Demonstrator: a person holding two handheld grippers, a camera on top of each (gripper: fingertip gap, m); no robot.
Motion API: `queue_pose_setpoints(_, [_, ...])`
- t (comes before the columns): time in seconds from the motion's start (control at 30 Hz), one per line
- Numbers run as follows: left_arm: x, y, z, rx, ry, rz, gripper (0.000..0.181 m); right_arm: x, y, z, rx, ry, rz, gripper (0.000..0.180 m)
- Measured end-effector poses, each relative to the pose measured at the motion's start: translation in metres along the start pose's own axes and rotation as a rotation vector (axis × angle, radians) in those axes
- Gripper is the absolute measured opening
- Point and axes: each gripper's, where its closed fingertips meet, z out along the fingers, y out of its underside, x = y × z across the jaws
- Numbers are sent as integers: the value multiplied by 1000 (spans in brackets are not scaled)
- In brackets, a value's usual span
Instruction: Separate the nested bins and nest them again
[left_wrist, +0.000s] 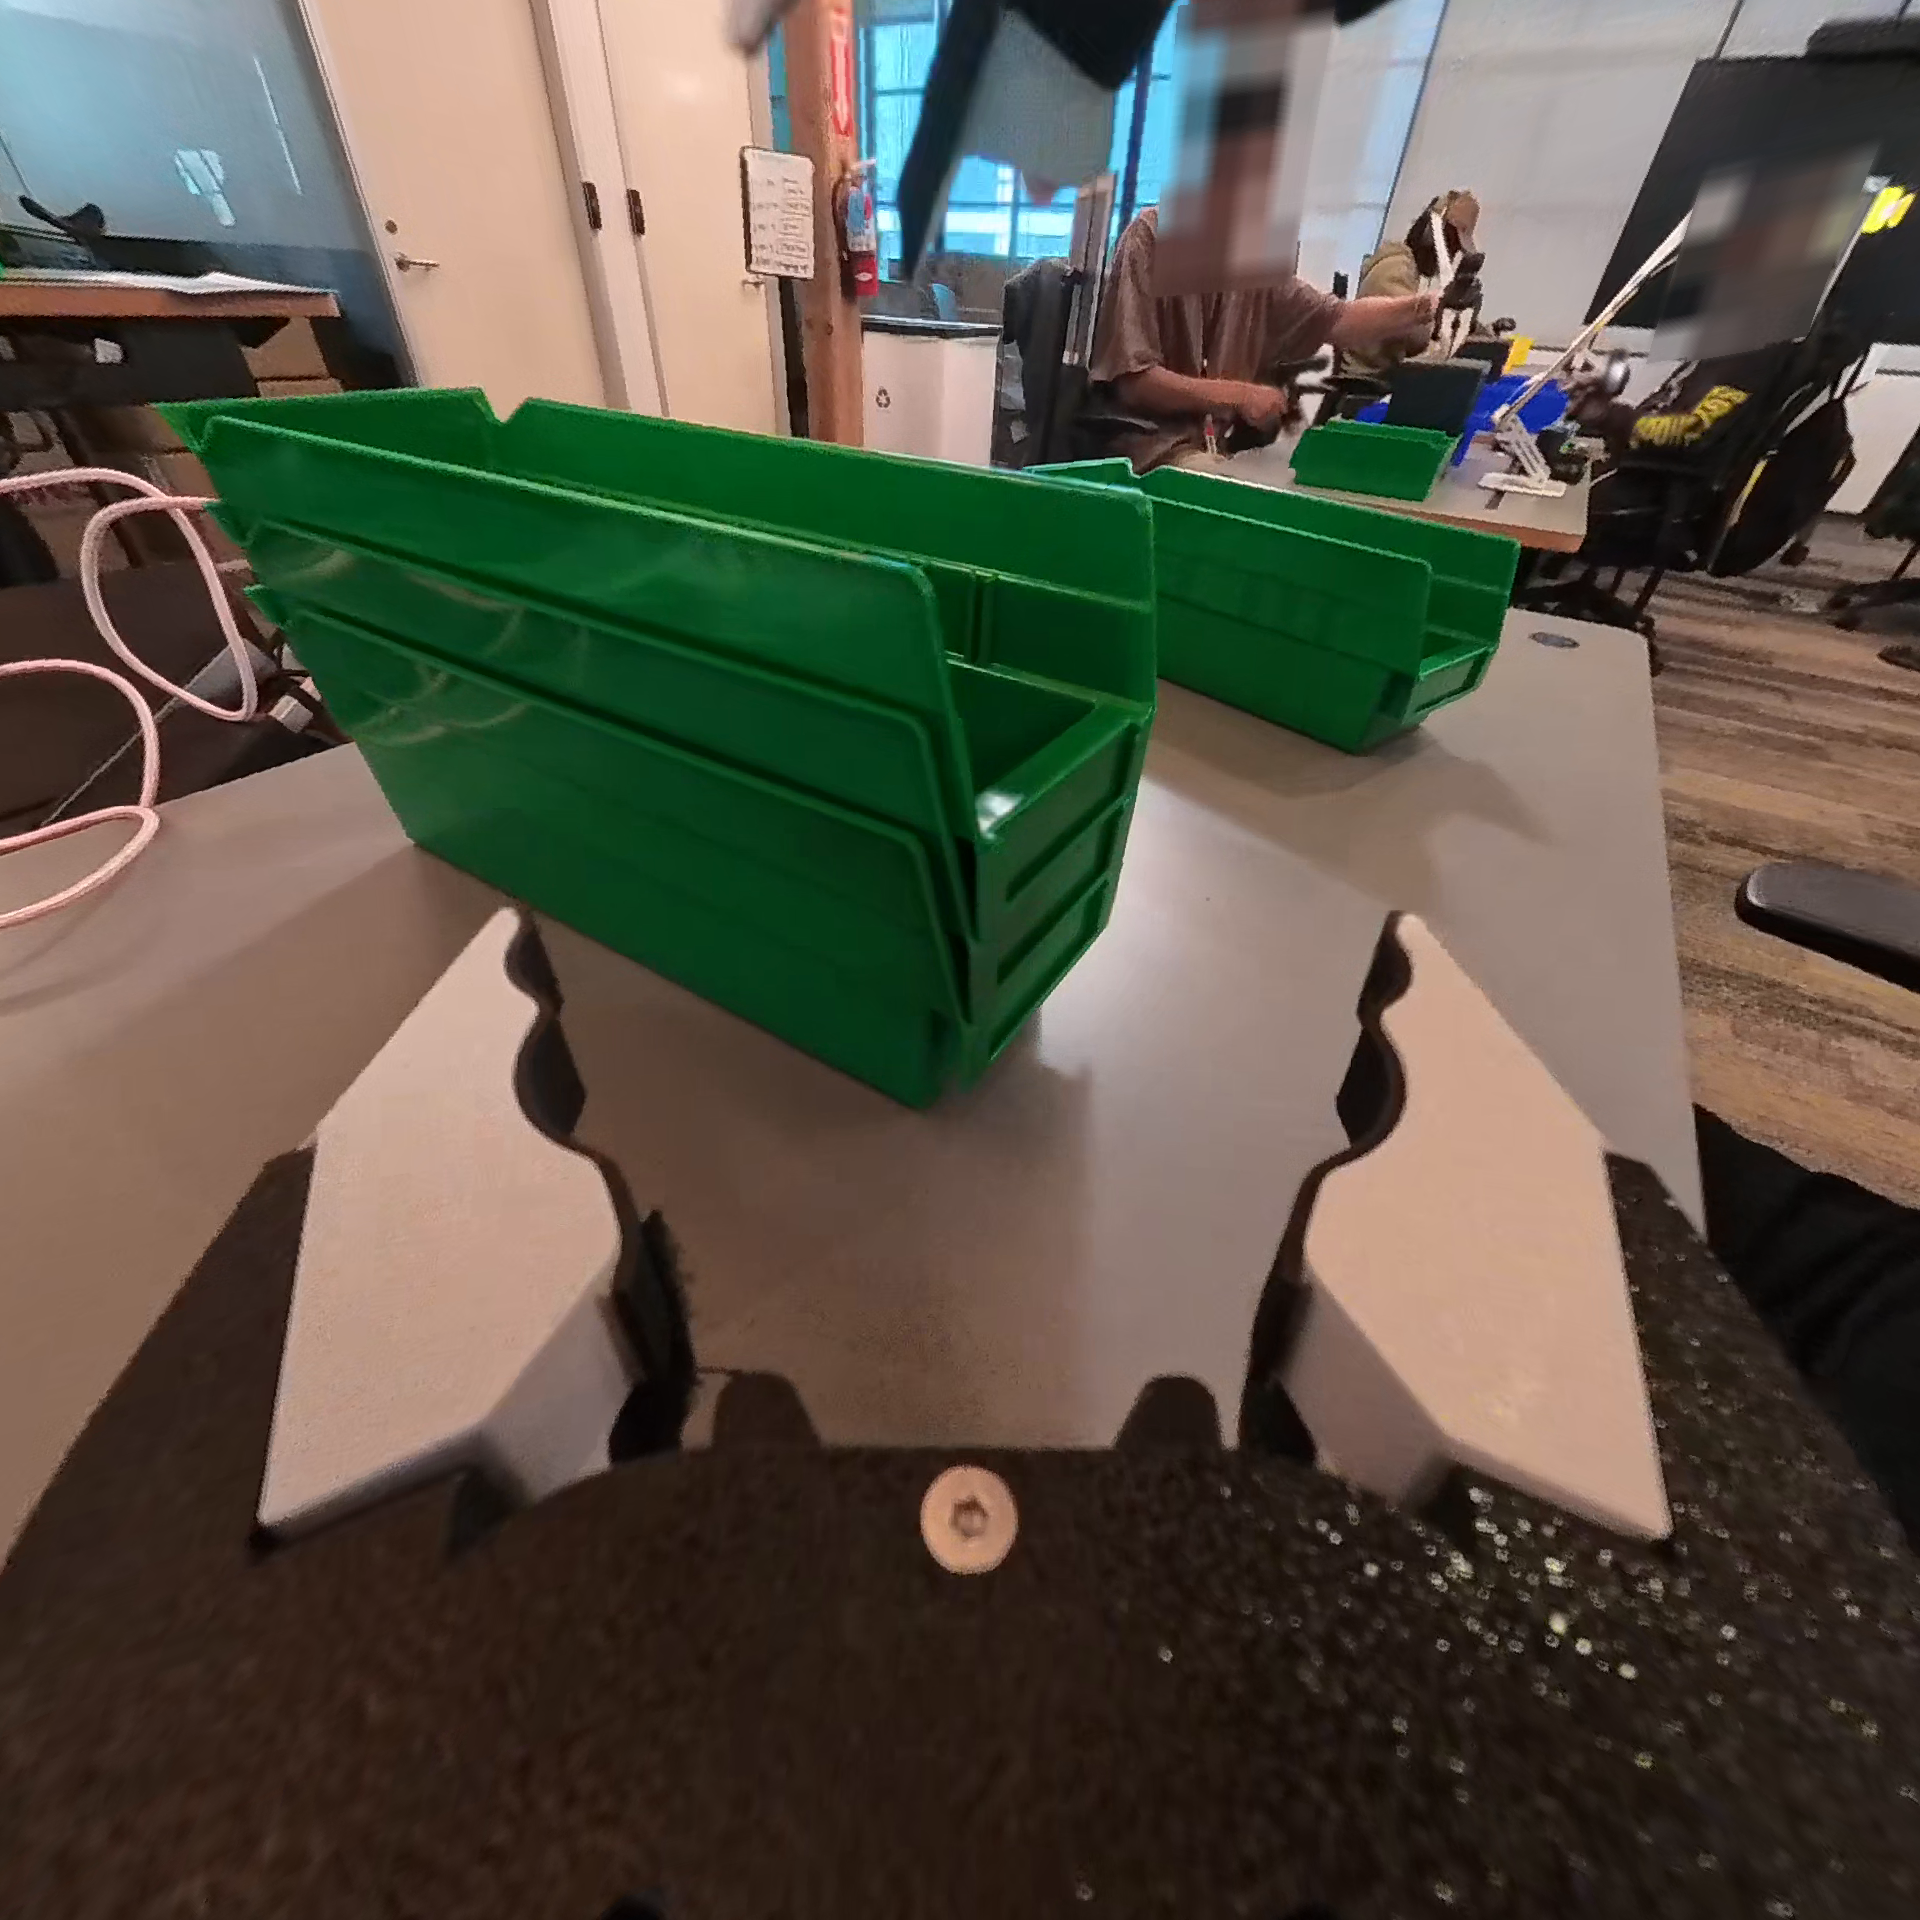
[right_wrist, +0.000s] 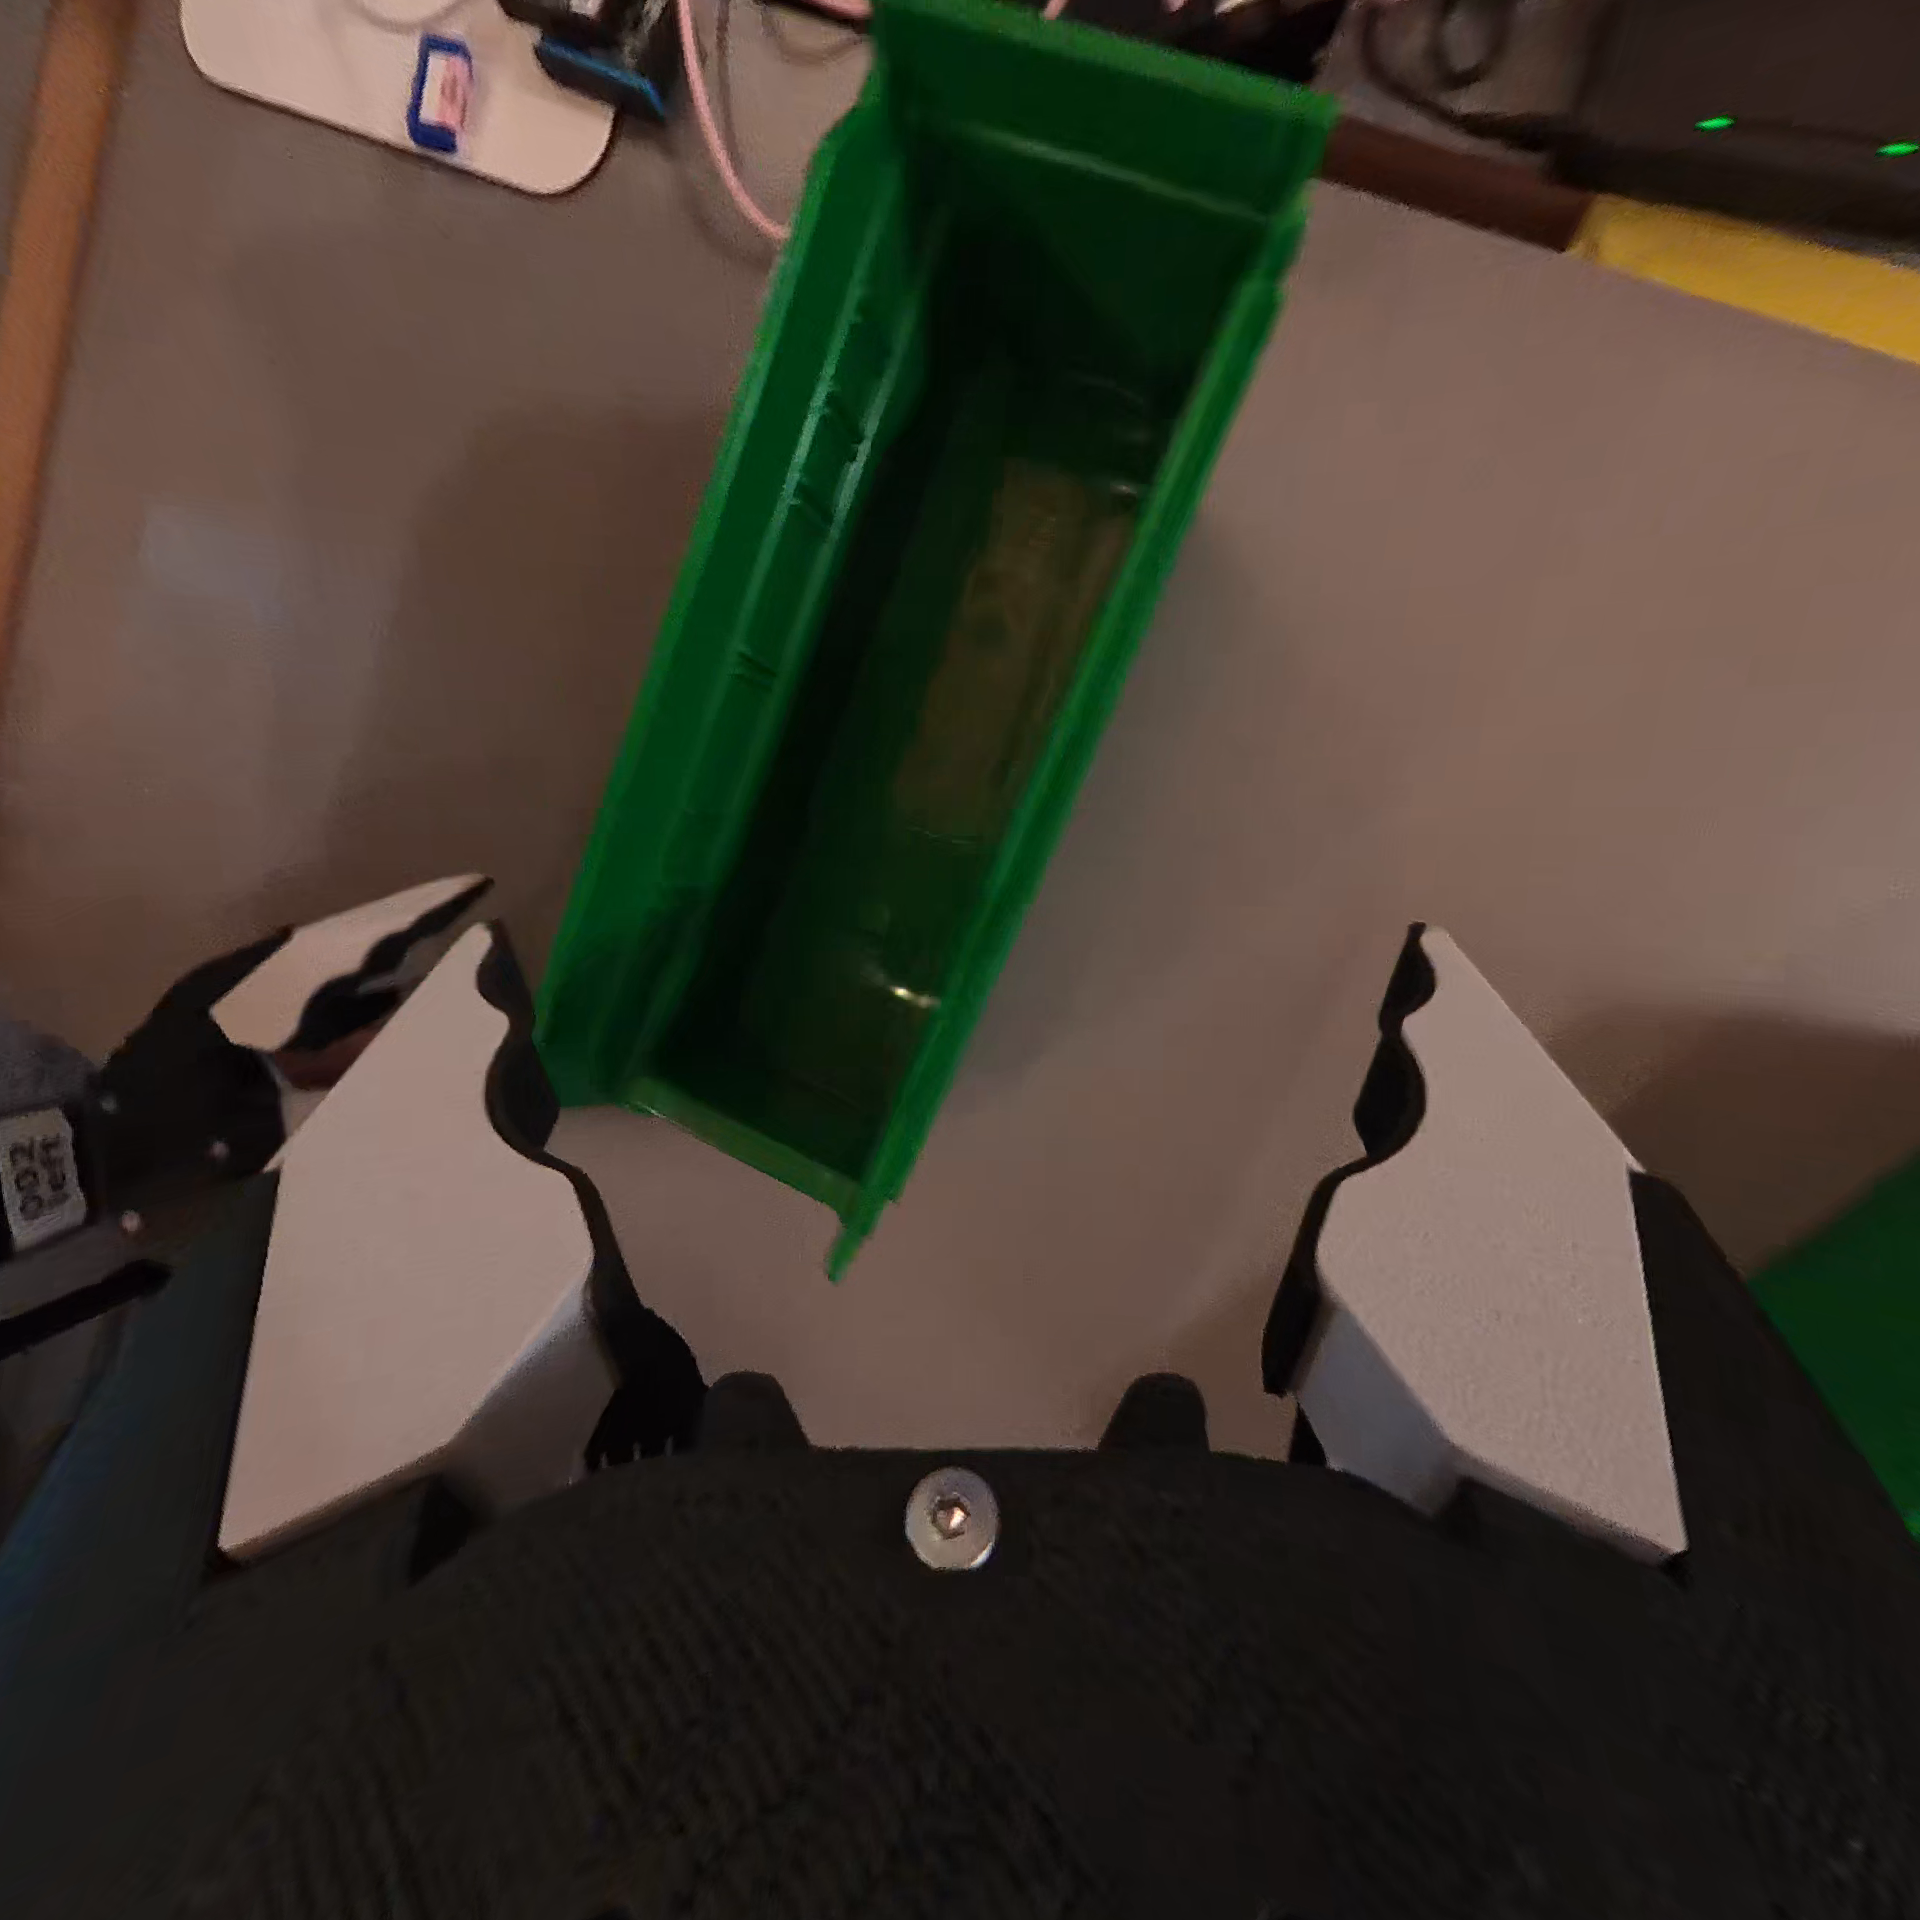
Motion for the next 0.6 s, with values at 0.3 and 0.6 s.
queue_pose_setpoints(0.3, [3, 6, 8, -37, -3, 37, 147, -31, -3, 69, -175, 211, -39, 148])
queue_pose_setpoints(0.6, [-1, 8, 9, -38, -6, 9, 147, -28, 1, 78, -240, 234, -4, 124])
